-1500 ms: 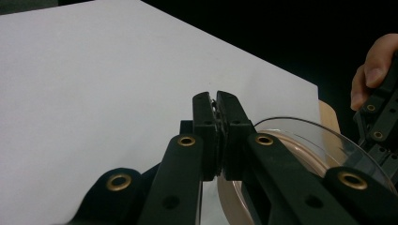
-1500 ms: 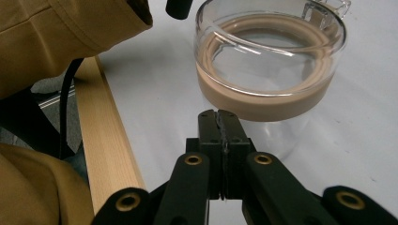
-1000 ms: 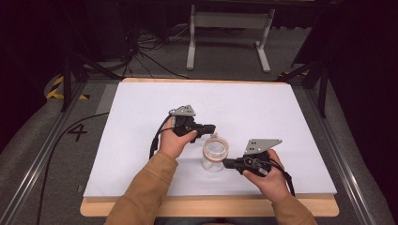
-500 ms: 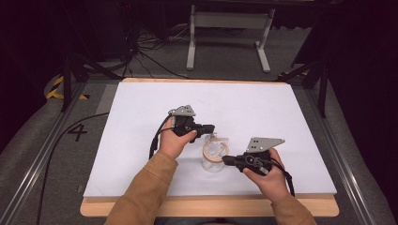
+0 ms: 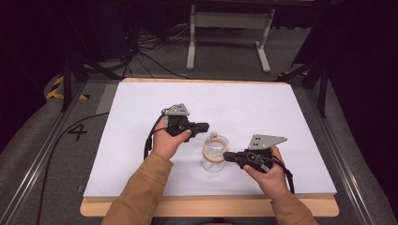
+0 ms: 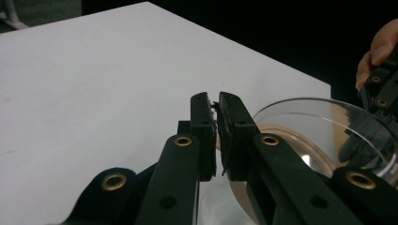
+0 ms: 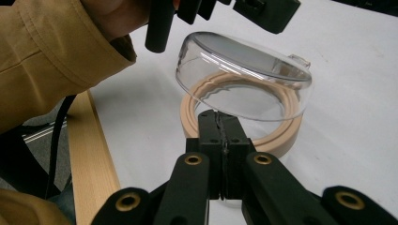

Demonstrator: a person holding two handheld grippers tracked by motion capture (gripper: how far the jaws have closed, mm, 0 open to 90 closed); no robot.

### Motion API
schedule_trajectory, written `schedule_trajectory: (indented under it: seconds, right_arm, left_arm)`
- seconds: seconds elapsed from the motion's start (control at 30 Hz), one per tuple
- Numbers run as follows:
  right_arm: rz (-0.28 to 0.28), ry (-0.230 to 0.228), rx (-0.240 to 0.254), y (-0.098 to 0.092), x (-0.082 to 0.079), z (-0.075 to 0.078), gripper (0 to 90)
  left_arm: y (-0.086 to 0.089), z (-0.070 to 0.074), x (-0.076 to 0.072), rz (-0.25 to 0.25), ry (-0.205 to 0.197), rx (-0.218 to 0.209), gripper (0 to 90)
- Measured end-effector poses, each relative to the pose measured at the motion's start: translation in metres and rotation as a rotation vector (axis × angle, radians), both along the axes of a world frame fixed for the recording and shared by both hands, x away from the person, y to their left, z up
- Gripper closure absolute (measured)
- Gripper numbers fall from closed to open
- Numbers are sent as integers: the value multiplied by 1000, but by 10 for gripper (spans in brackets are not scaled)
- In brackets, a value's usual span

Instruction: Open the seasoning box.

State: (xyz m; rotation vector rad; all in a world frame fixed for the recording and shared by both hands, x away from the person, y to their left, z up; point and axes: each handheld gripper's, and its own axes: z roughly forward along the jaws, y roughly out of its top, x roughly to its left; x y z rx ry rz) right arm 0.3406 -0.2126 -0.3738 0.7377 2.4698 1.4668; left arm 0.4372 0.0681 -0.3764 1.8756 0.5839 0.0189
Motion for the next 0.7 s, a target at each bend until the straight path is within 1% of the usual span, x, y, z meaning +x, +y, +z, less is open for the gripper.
schedule_trajectory:
  seconds: [0.07, 0.1, 0.13, 0.17, 0.2, 0.23, 0.27, 0.37, 0.4, 0.43, 0.5, 0.53, 0.6, 0.63, 0.67, 0.7]
  right_arm:
    - [7, -11, 6, 0, 1, 1, 900]
    - [10, -14, 10, 0, 1, 3, 900]
    - [15, -21, 14, 0, 2, 4, 900]
    - [17, -28, 16, 0, 2, 4, 900]
    - [18, -27, 18, -1, 3, 6, 900]
    - [21, -36, 19, -1, 4, 6, 900]
    - [21, -36, 19, -1, 4, 6, 900]
    - [30, -46, 30, 0, 9, 10, 900]
    - [34, -50, 31, 1, 11, 11, 900]
    - [34, -50, 31, 1, 11, 11, 900]
    - [45, -53, 31, 3, 14, 13, 900]
    - [51, -56, 32, 3, 16, 14, 900]
    - [57, -59, 37, 4, 19, 15, 900]
    - [57, -59, 37, 4, 19, 15, 900]
    - [59, -60, 41, 4, 21, 16, 900]
    - [60, -63, 41, 4, 23, 17, 900]
  left_arm:
    - [5, 3, -3, 9, -12, 14, 845]
    - [9, 5, -5, 14, -8, 21, 844]
    - [10, 6, -6, 17, -10, 18, 843]
    - [13, 8, -7, 17, -11, 34, 843]
    - [15, 9, -9, 20, -10, 36, 841]
    - [21, 11, -13, 19, -9, 65, 838]
    - [21, 11, -13, 19, -9, 65, 834]
    - [30, 13, -20, 26, -1, 86, 831]
    - [34, 14, -23, 28, 4, 99, 830]
    - [34, 14, -23, 28, 4, 99, 828]
    - [42, 15, -28, 36, 3, 114, 826]
    - [46, 16, -30, 33, 7, 128, 824]
    - [53, 15, -35, 40, 12, 123, 821]
    - [53, 15, -35, 40, 12, 123, 821]
    - [57, 16, -38, 45, 17, 132, 821]
    - [61, 16, -40, 48, 22, 151, 820]
